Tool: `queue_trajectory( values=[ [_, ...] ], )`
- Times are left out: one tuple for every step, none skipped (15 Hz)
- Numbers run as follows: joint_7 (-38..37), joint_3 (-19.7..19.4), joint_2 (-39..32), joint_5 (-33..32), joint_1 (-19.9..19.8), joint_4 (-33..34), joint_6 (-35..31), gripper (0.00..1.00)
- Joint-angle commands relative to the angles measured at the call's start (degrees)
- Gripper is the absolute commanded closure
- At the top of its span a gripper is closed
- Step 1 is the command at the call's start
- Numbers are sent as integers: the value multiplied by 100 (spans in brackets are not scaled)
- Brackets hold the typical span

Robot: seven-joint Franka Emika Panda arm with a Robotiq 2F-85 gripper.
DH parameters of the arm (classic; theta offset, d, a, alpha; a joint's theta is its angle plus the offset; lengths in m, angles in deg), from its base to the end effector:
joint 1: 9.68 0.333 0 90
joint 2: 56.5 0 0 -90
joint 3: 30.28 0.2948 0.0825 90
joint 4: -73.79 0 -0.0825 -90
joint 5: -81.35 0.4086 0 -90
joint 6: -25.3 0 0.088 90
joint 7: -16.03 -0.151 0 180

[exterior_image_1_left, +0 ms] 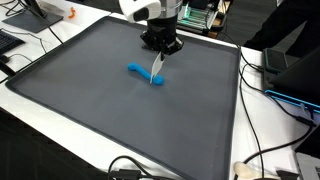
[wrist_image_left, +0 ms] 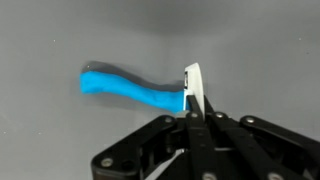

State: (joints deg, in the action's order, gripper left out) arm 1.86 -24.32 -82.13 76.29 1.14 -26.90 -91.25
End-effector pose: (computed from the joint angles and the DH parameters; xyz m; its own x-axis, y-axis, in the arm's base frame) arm 0.6171 0.1755 0.2252 0.9847 0.0790 -0.1555 0.0902 -0.9937 0.0665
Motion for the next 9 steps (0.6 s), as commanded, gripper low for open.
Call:
queue_trajectory(
  values=[
    [97,-111,-282,-230,106,275,57,99],
    [99,-119,-332,-256,112,323,70,99],
    [117,-119,-380,-256,109,363,71,99],
    [122,-129,-420,-263,116,394,81,99],
    [146,-135,-456,-256,117,424,77,99],
    [157,-147,-491,-268,124,455,87,99],
    [165,-154,-519,-269,125,477,80,99],
    [172,-162,-546,-272,126,494,74,99],
    [178,-168,-571,-270,125,506,67,99]
  ],
)
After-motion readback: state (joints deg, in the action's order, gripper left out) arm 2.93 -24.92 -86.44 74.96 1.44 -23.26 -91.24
